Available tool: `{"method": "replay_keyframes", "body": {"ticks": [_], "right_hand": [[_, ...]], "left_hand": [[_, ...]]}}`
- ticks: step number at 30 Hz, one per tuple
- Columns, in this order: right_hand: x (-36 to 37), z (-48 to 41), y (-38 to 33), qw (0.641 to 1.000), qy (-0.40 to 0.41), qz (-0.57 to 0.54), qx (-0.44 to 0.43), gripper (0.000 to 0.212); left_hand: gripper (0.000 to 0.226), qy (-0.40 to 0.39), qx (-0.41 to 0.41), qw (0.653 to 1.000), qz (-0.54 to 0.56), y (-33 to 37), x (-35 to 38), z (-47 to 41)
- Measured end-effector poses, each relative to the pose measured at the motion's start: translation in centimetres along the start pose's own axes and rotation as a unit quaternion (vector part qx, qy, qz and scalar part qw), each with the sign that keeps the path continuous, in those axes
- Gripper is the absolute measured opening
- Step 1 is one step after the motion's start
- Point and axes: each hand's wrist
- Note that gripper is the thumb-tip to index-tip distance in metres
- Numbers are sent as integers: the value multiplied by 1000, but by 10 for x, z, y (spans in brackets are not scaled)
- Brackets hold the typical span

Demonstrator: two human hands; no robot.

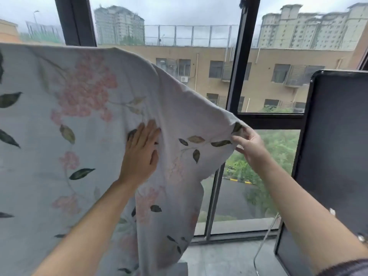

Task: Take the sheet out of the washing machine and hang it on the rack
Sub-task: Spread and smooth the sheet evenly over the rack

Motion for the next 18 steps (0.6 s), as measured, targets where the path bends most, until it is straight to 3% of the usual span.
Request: {"method": "replay_keyframes", "body": {"ticks": [5,12,18], "right_hand": [[62,34,74,994,-96,-3,59,76],[132,82,155,968,-169,-37,181,70],[170,137,230,939,-186,-11,288,66]], "left_hand": [[54,-44,-99,989,98,1,34,66],[47,-105,-232,957,140,-18,61,151],[40,-152,-357,910,147,-44,78,231]]}}
Point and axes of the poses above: each hand's wrist, its own z-axis away from the middle knuckle, its own x-axis out of the palm, y = z × x, and after that the axes turned 9 degrees about z, right-handed
